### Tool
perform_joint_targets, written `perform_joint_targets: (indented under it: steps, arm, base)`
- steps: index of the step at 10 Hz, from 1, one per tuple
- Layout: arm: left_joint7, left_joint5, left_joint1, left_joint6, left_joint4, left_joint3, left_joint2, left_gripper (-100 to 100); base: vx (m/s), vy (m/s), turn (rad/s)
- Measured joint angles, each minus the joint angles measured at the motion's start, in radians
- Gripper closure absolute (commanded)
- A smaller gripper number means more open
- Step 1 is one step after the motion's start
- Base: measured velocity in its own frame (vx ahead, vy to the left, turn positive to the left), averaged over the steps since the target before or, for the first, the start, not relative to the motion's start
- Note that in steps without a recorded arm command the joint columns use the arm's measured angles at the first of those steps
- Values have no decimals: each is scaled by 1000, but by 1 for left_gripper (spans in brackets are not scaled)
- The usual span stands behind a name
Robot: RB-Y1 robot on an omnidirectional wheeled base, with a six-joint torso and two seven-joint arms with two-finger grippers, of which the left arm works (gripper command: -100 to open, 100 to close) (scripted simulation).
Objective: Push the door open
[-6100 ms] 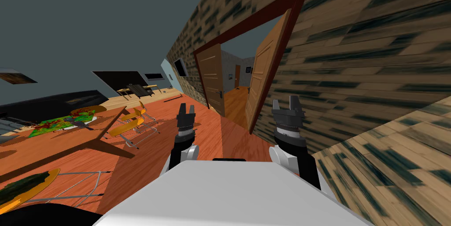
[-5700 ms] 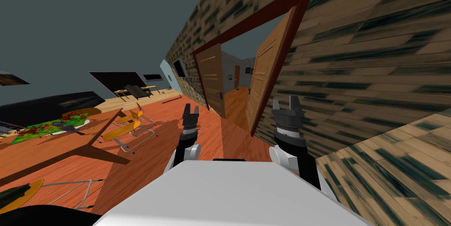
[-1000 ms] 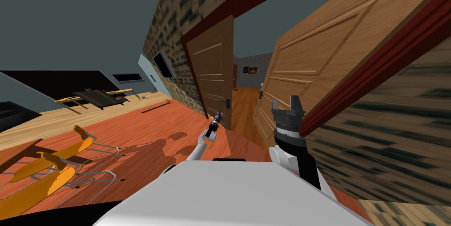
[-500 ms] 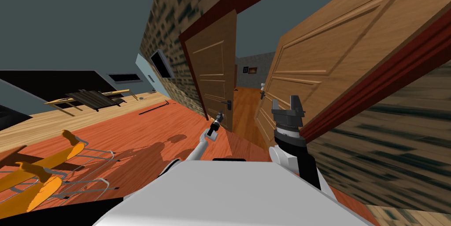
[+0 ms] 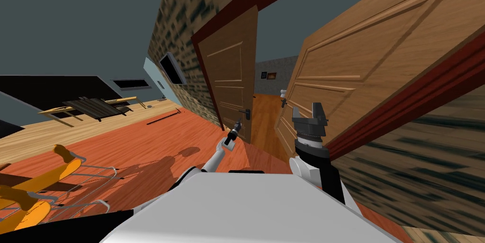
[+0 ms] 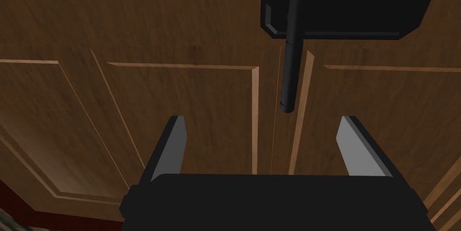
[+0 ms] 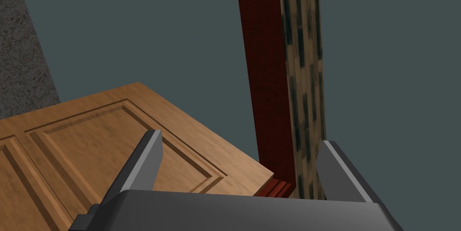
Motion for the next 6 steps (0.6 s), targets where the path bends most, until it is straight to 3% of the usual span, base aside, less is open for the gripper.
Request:
perform_joint_targets:
  steps: [6]
  arm:
    - [22,-4,-64,7,104,-16,-15,-100]
  base:
    - [91,62,-19]
